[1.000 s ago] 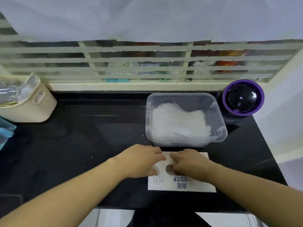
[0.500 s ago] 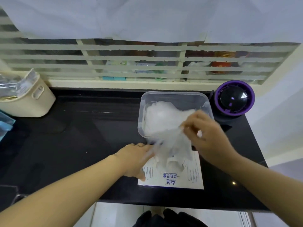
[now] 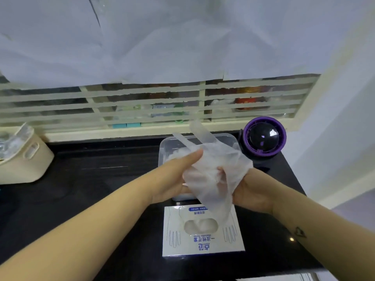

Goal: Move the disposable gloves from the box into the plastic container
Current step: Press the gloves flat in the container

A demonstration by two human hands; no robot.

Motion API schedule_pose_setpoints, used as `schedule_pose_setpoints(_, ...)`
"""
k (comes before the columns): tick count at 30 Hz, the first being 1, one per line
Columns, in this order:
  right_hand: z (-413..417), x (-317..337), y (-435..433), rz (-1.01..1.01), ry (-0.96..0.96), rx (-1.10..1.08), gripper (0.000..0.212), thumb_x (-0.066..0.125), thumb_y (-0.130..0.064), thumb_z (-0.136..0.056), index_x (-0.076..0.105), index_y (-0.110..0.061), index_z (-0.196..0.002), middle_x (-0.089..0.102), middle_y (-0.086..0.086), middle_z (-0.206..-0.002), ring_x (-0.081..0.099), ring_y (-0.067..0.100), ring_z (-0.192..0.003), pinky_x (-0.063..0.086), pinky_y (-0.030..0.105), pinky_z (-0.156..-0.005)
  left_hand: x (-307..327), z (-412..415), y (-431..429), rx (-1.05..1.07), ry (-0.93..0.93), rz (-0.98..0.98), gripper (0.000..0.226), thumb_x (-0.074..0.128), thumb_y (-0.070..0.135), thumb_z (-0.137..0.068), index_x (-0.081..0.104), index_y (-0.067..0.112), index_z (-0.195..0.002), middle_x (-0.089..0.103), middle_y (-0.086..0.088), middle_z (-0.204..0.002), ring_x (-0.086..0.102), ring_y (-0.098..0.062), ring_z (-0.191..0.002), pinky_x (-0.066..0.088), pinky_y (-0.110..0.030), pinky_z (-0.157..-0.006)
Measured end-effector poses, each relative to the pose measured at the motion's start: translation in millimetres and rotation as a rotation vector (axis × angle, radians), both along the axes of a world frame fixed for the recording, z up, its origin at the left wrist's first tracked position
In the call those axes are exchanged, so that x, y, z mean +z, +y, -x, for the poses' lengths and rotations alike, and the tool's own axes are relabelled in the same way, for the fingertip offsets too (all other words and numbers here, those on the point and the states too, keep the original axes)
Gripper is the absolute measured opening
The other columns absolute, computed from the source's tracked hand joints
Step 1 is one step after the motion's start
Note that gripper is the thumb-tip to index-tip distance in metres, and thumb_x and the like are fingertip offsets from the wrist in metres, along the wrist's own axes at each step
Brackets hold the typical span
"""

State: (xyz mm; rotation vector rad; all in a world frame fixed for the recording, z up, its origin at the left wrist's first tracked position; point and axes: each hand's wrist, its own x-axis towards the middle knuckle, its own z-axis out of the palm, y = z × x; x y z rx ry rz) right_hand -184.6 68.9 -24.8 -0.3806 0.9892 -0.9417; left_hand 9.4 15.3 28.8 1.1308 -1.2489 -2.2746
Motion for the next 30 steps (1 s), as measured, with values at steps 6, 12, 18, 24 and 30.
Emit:
schedule_pose_setpoints(6,-3.7,4.0,3.3,-0.032,0.03,-0.027,0.043,0.06,-0.025,-0.082,0.063,-0.006,-0.12,0.065,0.017,-0.111,0.06,0.031,-0.101,0.044,0.044,-0.1,-0.3,13.5,-15.0,0.165,0.008,-0.12,0.019,0.053,0.011,-0.095,0.071,0.009,-0.098,0.074,-0.015,-0.101,0.07,-0.027,-0.093,0.052,-0.041,-0.094)
schedule_pose_setpoints(12,5.7,31.2,-19.1,0.162,0.673,-0.144,0.062,0.065,-0.038,-0.085,0.039,-0.022,-0.139,0.053,-0.001,-0.127,0.057,0.021,-0.11,0.05,0.036,-0.086,-11.4,2.6,-36.5,0.263,0.006,-0.147,0.025,0.05,0.021,-0.1,0.069,0.009,-0.111,0.072,-0.013,-0.11,0.066,-0.031,-0.107,0.053,-0.048,-0.09)
schedule_pose_setpoints(18,-28.4,19.5,-50.5,0.41,1.056,-0.023,0.045,0.069,-0.023,-0.087,0.049,-0.024,-0.127,0.065,-0.006,-0.103,0.064,0.012,-0.092,0.049,0.017,-0.072,-10.5,-2.9,-54.3,0.172,0.023,-0.048,0.032,0.04,0.024,-0.102,0.065,0.016,-0.121,0.07,-0.01,-0.117,0.066,-0.029,-0.11,0.055,-0.048,-0.088)
schedule_pose_setpoints(24,-22.2,20.9,-74.2,0.128,0.498,-0.377,0.019,0.055,-0.02,-0.097,0.064,-0.007,-0.086,0.063,0.004,-0.068,0.06,0.017,-0.064,0.052,0.032,-0.071,-17.9,-23.3,-65.1,0.129,0.097,-0.121,0.036,0.038,0.025,-0.102,0.066,0.016,-0.123,0.068,-0.011,-0.121,0.065,-0.031,-0.112,0.056,-0.049,-0.086)
schedule_pose_setpoints(30,-8.6,9.0,-57.1,-0.145,0.202,-0.242,0.065,0.045,-0.062,-0.089,0.063,-0.005,-0.115,0.071,0.015,-0.107,0.066,0.032,-0.101,0.053,0.043,-0.09,-26.4,-25.3,-73.3,0.186,0.285,-0.27,0.049,0.056,0.029,-0.083,0.061,0.015,-0.129,0.064,-0.018,-0.126,0.065,-0.034,-0.107,0.055,-0.049,-0.087)
